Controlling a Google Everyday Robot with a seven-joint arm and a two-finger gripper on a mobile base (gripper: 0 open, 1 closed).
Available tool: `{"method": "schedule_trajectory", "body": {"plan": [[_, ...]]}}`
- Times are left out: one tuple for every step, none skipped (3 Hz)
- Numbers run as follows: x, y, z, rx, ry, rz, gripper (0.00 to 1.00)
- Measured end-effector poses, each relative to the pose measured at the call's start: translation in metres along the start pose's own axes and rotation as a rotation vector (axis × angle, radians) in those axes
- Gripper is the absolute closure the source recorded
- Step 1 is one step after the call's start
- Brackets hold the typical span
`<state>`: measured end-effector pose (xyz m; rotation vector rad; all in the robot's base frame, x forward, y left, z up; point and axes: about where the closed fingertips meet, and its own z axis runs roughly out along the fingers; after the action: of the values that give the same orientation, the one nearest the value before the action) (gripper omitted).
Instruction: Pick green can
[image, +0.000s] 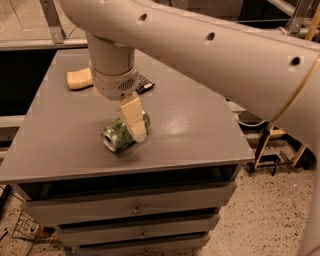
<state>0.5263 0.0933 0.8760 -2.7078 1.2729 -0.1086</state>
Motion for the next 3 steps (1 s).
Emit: {"method": "schedule_trajectory", "body": {"plan": [[-0.004, 0.001, 0.013, -0.031, 0.014, 0.01, 0.0], [-0.007, 0.001, 0.023, -0.056, -0.002, 0.027, 0.17], [-0.008, -0.001, 0.028, -0.063, -0.019, 0.04, 0.4]]}}
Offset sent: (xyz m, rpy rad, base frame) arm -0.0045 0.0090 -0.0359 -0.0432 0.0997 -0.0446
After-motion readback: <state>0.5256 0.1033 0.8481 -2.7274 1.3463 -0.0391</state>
